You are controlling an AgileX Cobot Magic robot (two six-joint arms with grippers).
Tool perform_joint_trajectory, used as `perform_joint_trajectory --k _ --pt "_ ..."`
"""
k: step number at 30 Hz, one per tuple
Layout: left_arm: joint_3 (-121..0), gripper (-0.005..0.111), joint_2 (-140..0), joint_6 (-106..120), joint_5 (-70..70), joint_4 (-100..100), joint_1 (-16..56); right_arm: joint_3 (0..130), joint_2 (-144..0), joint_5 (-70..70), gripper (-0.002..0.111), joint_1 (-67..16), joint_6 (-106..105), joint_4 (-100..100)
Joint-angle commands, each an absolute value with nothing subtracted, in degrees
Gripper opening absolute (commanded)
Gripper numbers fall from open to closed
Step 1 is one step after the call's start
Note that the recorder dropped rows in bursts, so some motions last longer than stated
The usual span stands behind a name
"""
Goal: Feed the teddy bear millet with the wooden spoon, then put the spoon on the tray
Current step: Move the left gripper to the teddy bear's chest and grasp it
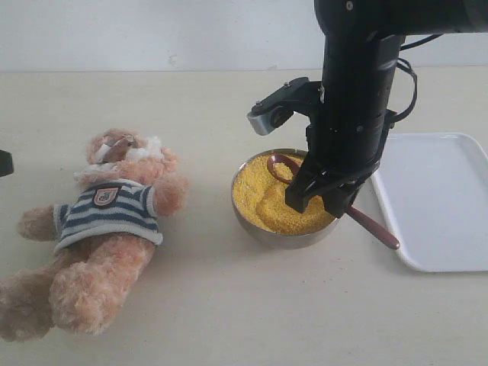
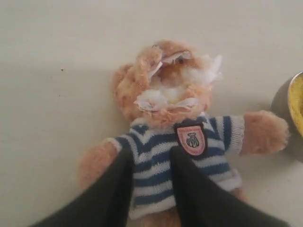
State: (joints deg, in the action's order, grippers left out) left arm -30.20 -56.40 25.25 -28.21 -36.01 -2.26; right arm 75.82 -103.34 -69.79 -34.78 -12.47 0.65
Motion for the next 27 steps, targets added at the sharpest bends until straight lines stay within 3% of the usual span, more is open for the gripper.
perform_joint_trajectory --k 1,9,23,27 --pt "-35.8 0.064 -69.3 26.6 -32.3 -37.3 -1.9 76.1 -102.7 -70.0 -0.001 -34.3 -12.8 0.6" --pt "-43.4 0.065 -87.4 41.1 -40.3 -49.1 -1.9 76.1 -102.7 -70.0 -0.001 -34.3 -12.8 0.5" --pt "-43.7 0.066 -88.5 38.7 -42.1 -51.4 -1.9 76.1 -102.7 -70.0 -0.001 -34.3 -13.0 0.5" --pt "-43.7 0.074 -88.5 37.7 -44.6 -51.6 -1.9 76.1 -102.7 -70.0 -0.001 -34.3 -13.0 0.5"
